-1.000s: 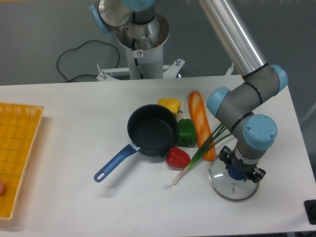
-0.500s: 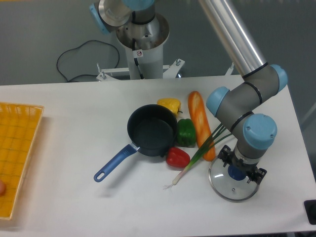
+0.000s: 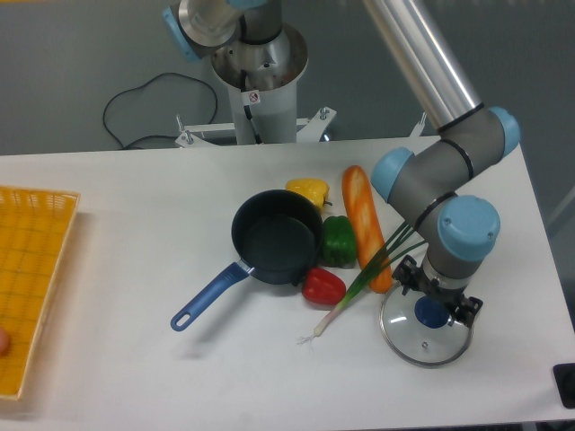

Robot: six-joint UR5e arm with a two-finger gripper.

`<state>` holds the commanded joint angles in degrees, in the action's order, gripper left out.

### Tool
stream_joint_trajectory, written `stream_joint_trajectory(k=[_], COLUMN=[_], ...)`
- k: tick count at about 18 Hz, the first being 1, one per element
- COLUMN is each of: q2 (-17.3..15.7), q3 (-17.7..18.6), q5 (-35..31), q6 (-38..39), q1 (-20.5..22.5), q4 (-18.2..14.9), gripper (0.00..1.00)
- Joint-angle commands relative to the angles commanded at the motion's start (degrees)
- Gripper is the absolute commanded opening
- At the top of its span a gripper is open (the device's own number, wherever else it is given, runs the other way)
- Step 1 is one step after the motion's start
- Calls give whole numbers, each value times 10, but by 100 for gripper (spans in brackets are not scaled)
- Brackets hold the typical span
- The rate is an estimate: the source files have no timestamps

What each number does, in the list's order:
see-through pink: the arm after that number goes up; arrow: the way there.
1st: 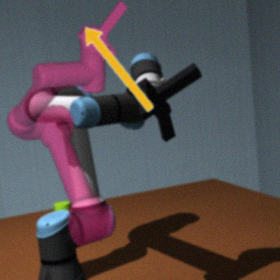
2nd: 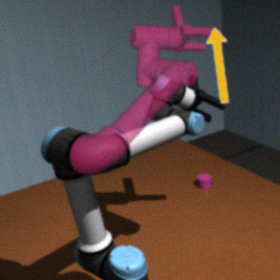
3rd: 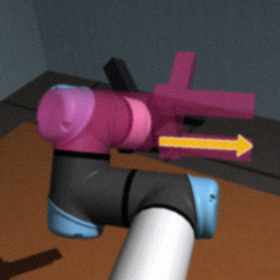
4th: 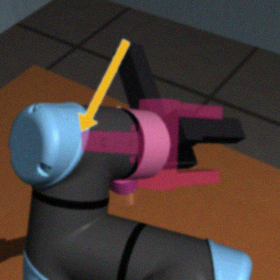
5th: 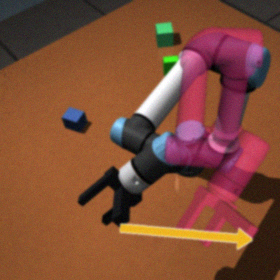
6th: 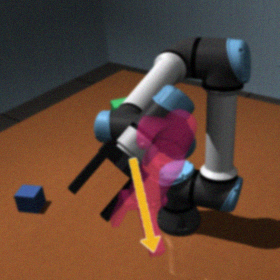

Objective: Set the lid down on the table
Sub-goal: 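Set the glass lid flat on the table and open the gripper, then lift the gripper up away from the lid's blue knob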

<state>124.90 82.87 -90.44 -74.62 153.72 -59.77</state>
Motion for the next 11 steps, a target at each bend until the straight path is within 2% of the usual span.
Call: stream_joint_trajectory(k=[3,5,11], q2=[-30,-38,-43], q3=[30,32,24], q5=[-3,-1,3], q6=[-1,0,-2], q1=[10,18,25], q4=[2,17,18], gripper=[100,100,100])
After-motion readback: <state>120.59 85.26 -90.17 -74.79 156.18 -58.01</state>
